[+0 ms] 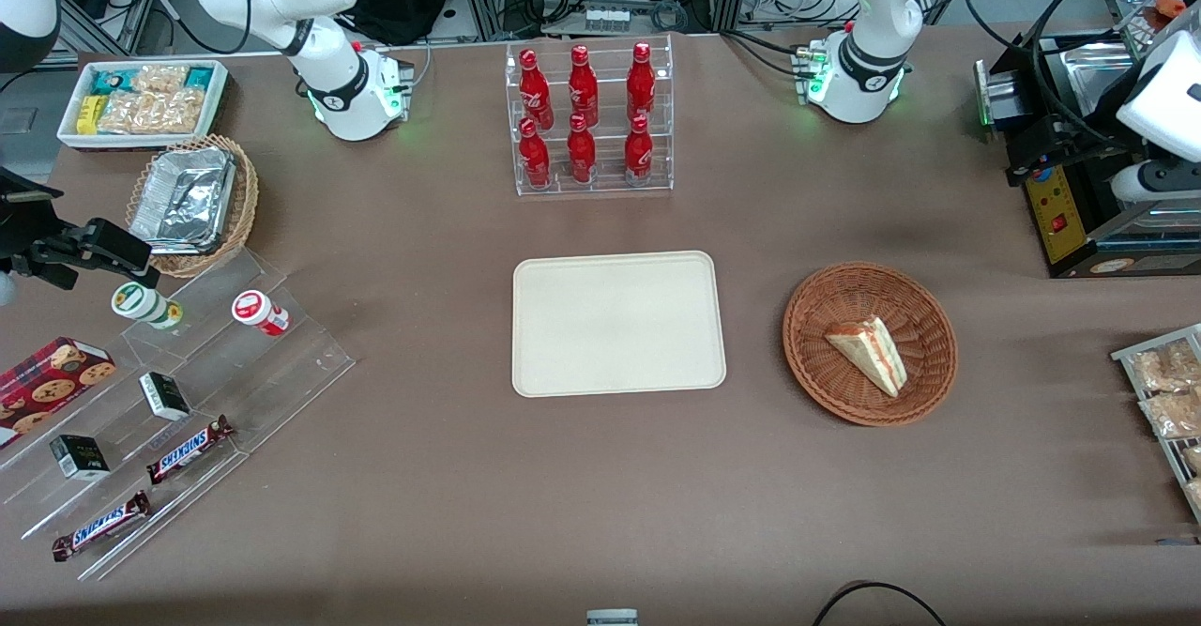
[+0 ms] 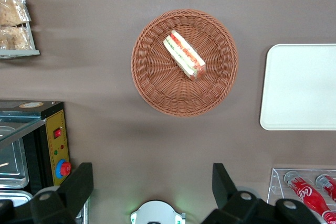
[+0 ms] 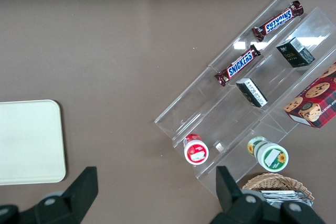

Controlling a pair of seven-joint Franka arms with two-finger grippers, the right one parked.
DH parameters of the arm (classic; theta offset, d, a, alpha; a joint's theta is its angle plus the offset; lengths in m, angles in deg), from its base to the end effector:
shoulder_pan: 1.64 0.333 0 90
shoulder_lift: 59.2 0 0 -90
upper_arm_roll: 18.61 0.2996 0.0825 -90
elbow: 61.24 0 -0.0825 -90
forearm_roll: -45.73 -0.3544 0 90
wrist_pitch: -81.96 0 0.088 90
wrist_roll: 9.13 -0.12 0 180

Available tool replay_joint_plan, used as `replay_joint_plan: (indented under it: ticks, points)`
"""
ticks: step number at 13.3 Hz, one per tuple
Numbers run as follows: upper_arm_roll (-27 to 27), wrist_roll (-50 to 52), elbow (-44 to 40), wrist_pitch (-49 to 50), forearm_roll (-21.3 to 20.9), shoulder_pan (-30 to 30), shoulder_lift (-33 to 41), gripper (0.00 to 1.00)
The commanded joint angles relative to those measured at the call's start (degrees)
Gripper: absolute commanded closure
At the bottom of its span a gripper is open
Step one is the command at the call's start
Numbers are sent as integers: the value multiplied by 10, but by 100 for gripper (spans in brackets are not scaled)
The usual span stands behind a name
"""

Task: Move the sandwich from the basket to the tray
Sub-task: 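Move the left gripper over the wicker basket toward the wrapped sandwich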

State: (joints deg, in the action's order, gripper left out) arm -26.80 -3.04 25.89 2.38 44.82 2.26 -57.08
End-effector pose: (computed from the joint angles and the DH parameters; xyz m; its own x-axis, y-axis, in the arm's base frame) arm 0.4923 -0.0363 0.6205 0.9951 0.0352 -0.0922 0.0324 -0.9990 -0.0310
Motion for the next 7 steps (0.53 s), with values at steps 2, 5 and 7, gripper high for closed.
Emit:
replay_joint_plan:
  ticks: [2, 5, 7]
  points:
    - [-4, -6, -17, 7, -7, 8, -25, 0]
    - [-6, 0, -4, -2, -18, 6, -69, 0]
    - [-9, 2, 12, -31, -24, 1, -98, 0]
